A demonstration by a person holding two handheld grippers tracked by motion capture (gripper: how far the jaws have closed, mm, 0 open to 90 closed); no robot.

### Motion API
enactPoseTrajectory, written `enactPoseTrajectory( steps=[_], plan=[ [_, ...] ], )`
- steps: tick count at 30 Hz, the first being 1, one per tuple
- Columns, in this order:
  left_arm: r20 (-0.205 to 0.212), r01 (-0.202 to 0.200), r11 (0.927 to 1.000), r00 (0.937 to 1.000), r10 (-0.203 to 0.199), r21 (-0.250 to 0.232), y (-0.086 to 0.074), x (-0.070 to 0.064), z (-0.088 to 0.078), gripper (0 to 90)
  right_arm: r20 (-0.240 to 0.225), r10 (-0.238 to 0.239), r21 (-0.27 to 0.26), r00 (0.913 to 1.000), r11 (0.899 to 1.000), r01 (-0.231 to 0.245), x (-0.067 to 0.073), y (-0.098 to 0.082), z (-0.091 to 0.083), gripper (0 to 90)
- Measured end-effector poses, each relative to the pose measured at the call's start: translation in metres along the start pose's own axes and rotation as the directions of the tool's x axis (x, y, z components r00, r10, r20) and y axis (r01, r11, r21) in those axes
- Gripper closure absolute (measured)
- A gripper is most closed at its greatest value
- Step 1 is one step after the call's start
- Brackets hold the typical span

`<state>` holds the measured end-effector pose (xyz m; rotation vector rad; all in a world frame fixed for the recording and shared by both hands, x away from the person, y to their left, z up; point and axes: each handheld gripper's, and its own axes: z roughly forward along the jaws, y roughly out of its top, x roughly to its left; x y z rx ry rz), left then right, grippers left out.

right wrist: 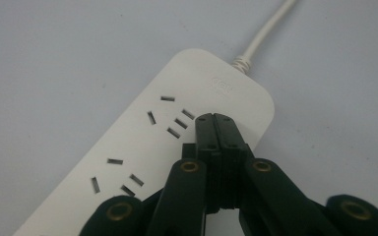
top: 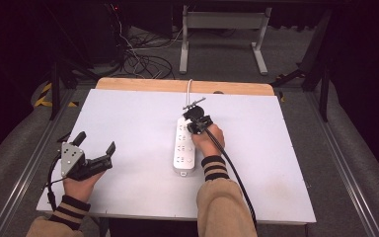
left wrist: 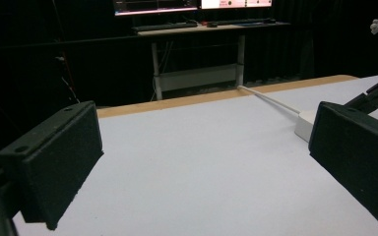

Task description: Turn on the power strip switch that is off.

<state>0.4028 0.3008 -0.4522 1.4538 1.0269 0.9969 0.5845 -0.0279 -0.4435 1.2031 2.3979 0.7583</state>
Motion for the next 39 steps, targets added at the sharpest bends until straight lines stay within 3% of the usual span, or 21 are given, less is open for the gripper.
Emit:
enactPoseTrajectory(
  steps=[33, 36, 39],
  plan=[
    [0.002, -0.003, 1.0000, 1.0000, 0.003, 0.003, 0.000, 0.000, 0.001, 0.4, -0.007, 0.000, -0.012, 1.0000, 1.000, 0.000, -0.002, -0.002, -0.001, 90.0],
    [-0.001, -0.003, 1.0000, 1.0000, 0.003, 0.005, -0.001, 0.000, 0.001, 0.4, 0.027, -0.037, -0.040, 0.9990, 0.998, 0.038, -0.001, -0.001, -0.006, 90.0],
    [0.000, -0.001, 1.0000, 1.0000, 0.001, 0.006, -0.001, 0.000, 0.001, 0.4, 0.039, -0.032, -0.100, 0.9987, 0.994, 0.036, -0.004, 0.000, -0.016, 90.0]
  ],
)
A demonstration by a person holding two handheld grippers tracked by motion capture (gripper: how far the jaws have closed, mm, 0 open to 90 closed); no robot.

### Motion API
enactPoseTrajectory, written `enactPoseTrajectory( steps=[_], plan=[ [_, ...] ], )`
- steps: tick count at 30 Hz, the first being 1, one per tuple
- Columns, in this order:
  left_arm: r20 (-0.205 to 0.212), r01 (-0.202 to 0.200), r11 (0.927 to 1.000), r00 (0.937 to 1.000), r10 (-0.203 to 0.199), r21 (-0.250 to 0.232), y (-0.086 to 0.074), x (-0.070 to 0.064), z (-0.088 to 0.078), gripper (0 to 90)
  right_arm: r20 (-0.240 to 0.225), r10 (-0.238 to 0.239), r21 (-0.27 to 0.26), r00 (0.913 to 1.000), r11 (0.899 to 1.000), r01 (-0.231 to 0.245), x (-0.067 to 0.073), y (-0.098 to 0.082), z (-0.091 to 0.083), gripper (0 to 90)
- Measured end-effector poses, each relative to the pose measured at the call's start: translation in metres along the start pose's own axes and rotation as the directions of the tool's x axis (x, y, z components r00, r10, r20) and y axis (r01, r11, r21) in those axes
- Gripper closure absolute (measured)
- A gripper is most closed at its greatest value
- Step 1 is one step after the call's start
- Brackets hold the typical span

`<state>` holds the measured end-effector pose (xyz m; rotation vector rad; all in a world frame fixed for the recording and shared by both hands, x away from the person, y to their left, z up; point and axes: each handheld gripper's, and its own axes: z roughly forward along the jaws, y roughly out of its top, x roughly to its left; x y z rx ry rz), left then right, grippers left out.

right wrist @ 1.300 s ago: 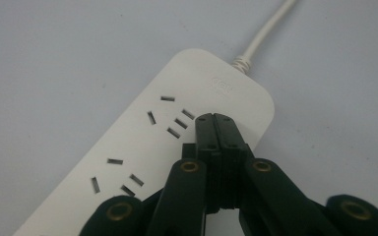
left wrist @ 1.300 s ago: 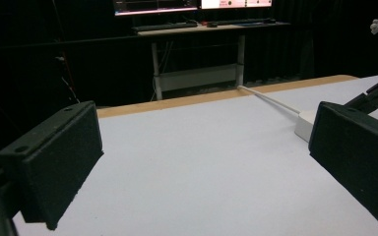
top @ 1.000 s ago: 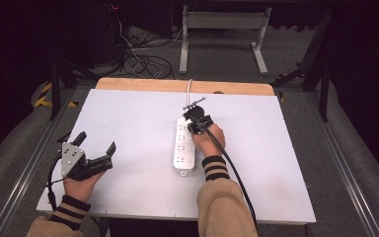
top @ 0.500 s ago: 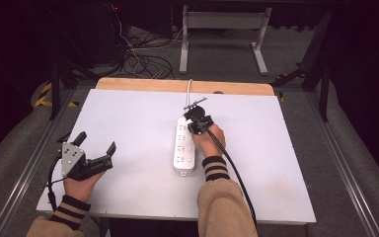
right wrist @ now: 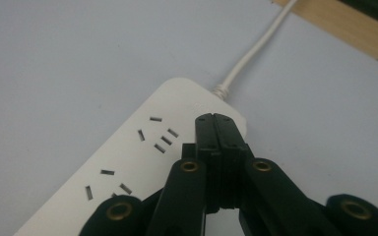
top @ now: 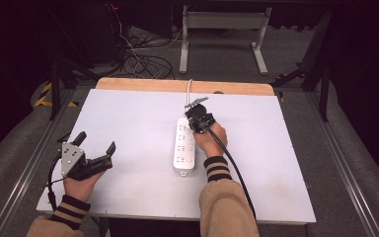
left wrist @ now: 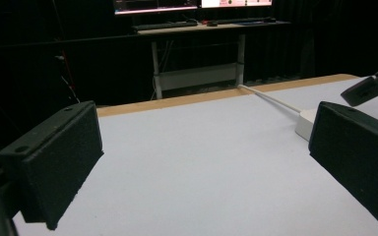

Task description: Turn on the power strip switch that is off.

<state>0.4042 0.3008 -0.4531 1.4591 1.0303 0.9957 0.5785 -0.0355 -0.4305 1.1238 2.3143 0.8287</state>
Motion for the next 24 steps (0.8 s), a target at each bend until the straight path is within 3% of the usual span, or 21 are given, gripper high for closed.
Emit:
enactPoseTrajectory(
  steps=[6, 11, 14, 18, 21, 24],
  plan=[
    [0.000, 0.000, 1.0000, 1.0000, 0.000, -0.002, 0.000, 0.000, 0.000, 0.4, 0.009, -0.013, -0.093, 0.9999, 0.996, 0.014, -0.006, 0.001, -0.021, 90.0],
    [0.000, -0.005, 1.0000, 1.0000, 0.005, 0.001, 0.000, 0.000, 0.000, 0.4, 0.003, -0.006, -0.213, 1.0000, 0.977, 0.007, -0.013, -0.003, -0.044, 90.0],
    [-0.001, -0.005, 1.0000, 1.0000, 0.005, 0.002, 0.000, -0.001, 0.000, 0.4, -0.008, 0.008, -0.296, 0.9999, 0.955, -0.010, -0.019, -0.006, -0.062, 90.0],
    [-0.004, -0.002, 1.0000, 1.0000, 0.002, 0.003, 0.000, -0.001, 0.000, 0.4, -0.051, 0.037, -0.414, 0.9980, 0.909, -0.055, -0.026, -0.012, -0.086, 90.0],
    [-0.002, -0.004, 1.0000, 1.0000, 0.004, 0.004, 0.000, -0.001, 0.001, 0.4, -0.051, 0.038, -0.456, 0.9980, 0.888, -0.057, -0.029, -0.017, -0.100, 90.0],
    [-0.004, -0.004, 1.0000, 1.0000, 0.004, 0.004, 0.000, -0.001, 0.000, 0.4, -0.049, 0.043, -0.509, 0.9978, 0.858, -0.063, -0.034, -0.024, -0.115, 90.0]
  ],
)
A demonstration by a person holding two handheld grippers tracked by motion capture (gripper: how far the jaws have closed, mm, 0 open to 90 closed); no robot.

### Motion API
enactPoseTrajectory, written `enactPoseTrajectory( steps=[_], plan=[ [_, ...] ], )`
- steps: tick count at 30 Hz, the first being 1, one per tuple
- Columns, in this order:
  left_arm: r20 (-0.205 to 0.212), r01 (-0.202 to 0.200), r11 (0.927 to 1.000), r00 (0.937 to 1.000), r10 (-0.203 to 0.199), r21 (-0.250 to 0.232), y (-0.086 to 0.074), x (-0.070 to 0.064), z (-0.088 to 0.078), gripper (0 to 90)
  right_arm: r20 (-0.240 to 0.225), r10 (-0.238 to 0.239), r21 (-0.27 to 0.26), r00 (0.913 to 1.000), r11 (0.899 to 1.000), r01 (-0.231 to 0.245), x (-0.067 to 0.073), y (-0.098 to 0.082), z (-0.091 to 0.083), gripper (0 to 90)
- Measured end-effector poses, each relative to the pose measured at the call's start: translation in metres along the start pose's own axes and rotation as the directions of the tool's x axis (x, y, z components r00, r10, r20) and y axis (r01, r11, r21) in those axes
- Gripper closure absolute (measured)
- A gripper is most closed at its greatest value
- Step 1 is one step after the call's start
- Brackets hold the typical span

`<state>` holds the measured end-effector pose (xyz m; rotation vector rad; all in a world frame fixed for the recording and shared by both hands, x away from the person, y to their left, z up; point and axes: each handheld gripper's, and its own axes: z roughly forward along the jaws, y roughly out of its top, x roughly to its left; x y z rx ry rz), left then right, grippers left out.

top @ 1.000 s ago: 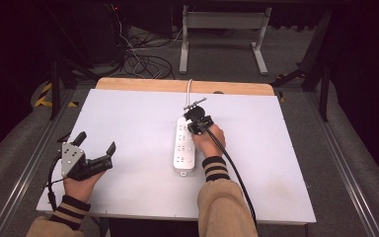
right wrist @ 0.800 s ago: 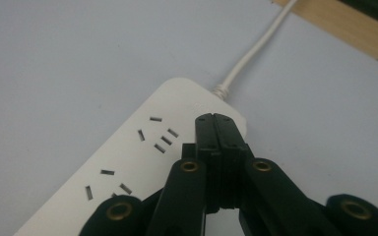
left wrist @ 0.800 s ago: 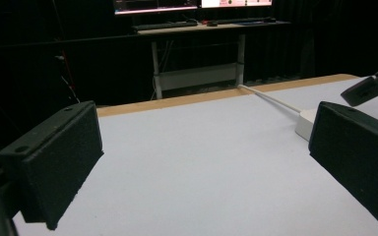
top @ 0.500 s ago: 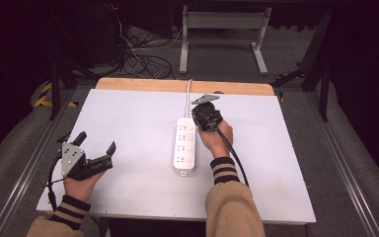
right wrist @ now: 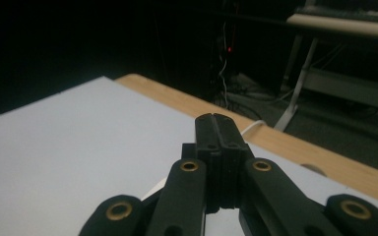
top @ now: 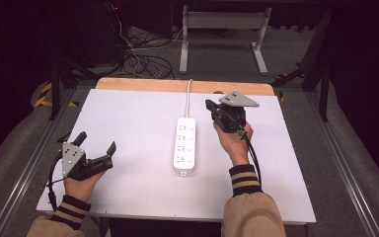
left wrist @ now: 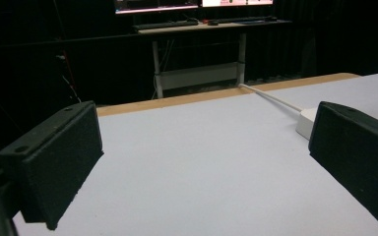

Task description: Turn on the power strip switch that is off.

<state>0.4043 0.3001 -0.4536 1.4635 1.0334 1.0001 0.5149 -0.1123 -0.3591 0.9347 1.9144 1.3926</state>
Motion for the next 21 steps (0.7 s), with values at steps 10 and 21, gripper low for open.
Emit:
enactPoseTrajectory(
  steps=[10, 21],
  plan=[
    [-0.003, 0.009, 0.9999, 1.0000, -0.009, -0.006, 0.000, -0.001, -0.002, 0.4, 0.029, 0.030, -0.197, 0.9991, 0.980, -0.024, -0.024, -0.024, -0.065, 90.0],
    [0.003, 0.012, 0.9998, 0.9999, -0.012, -0.016, 0.002, -0.002, -0.004, 0.4, 0.158, 0.115, -0.342, 0.9807, 0.938, -0.054, -0.056, -0.083, -0.109, 90.0]
  ],
)
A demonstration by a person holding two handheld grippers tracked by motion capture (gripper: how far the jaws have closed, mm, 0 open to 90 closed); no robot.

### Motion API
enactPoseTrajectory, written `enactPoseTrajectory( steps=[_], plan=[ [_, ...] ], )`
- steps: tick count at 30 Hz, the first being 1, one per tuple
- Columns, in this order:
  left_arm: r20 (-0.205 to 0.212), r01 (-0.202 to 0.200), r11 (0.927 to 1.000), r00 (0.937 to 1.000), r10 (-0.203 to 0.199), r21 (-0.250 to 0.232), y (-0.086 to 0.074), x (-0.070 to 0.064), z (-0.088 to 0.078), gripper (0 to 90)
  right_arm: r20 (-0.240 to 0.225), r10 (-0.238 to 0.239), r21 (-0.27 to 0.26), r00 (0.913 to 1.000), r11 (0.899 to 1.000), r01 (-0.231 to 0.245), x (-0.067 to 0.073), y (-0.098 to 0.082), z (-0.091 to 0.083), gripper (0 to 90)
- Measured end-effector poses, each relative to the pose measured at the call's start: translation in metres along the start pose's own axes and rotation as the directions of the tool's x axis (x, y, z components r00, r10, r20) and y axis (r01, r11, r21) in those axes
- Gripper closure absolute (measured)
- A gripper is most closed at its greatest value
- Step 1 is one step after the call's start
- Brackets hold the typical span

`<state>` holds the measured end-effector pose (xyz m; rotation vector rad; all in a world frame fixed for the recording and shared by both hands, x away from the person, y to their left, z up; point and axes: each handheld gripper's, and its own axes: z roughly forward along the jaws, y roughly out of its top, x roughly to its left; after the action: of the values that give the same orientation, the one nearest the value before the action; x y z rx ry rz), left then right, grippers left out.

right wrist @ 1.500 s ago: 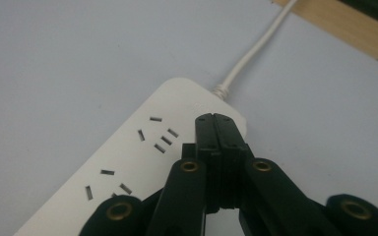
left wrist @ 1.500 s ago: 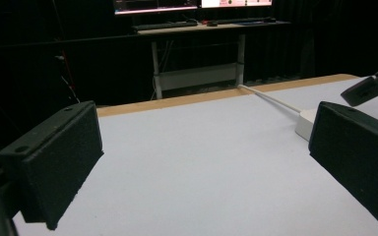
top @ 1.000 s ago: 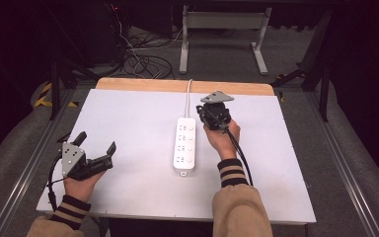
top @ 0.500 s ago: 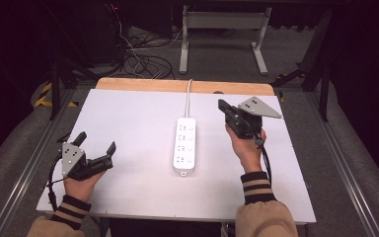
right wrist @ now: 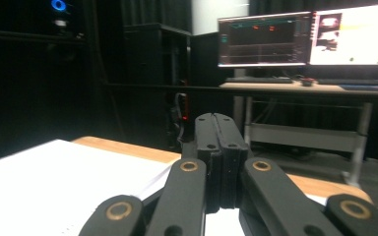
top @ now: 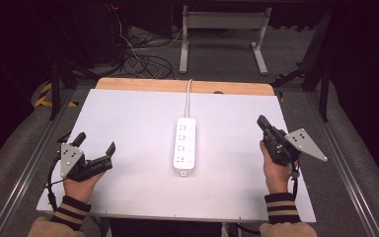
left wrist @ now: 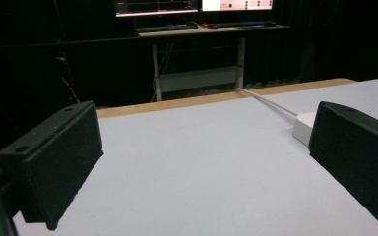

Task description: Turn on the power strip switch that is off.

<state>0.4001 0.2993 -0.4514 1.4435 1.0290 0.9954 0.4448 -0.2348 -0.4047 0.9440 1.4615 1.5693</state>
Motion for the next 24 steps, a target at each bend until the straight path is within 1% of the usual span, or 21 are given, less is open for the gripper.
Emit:
enactPoseTrajectory(
  steps=[3, 6, 10, 12, 19, 20, 21, 22, 24],
  plan=[
    [0.005, 0.003, 1.0000, 1.0000, -0.003, 0.000, 0.000, 0.000, 0.001, 0.4, 0.023, -0.010, -0.009, 0.9997, 1.000, 0.010, -0.002, -0.005, -0.002, 90.0],
    [0.005, 0.005, 1.0000, 1.0000, -0.005, -0.001, 0.000, 0.000, 0.000, 0.4, 0.025, -0.021, -0.029, 0.9995, 0.999, 0.022, -0.001, -0.006, -0.003, 90.0],
    [0.006, 0.010, 1.0000, 0.9999, -0.010, -0.002, 0.001, 0.000, 0.000, 0.4, 0.026, -0.032, -0.024, 0.9992, 0.999, 0.032, 0.005, -0.010, -0.001, 90.0],
    [0.005, 0.005, 1.0000, 1.0000, -0.005, -0.002, 0.001, 0.000, 0.000, 0.4, 0.028, -0.044, -0.024, 0.9986, 0.999, 0.045, 0.007, -0.012, 0.000, 90.0],
    [0.006, 0.006, 1.0000, 1.0000, -0.006, -0.005, 0.001, 0.000, 0.000, 0.4, 0.042, -0.060, -0.028, 0.9973, 0.998, 0.061, 0.010, -0.015, -0.002, 90.0],
    [0.005, 0.006, 1.0000, 1.0000, -0.006, -0.005, 0.001, 0.000, 0.000, 0.4, 0.046, -0.066, -0.031, 0.9968, 0.997, 0.067, 0.010, -0.016, -0.002, 88.2],
    [0.006, 0.005, 1.0000, 1.0000, -0.005, -0.005, 0.001, 0.000, 0.000, 0.4, 0.049, -0.070, -0.033, 0.9963, 0.997, 0.072, 0.010, -0.016, -0.002, 77.1],
    [0.004, 0.003, 1.0000, 1.0000, -0.003, -0.004, 0.001, 0.000, 0.000, 0.4, 0.053, -0.072, -0.031, 0.9959, 0.997, 0.074, 0.010, -0.016, -0.001, 69.5],
    [0.004, 0.001, 1.0000, 1.0000, -0.001, -0.003, 0.001, 0.000, 0.000, 0.4, 0.083, -0.070, -0.032, 0.9941, 0.997, 0.073, 0.010, -0.016, 0.000, 51.9]
  ],
)
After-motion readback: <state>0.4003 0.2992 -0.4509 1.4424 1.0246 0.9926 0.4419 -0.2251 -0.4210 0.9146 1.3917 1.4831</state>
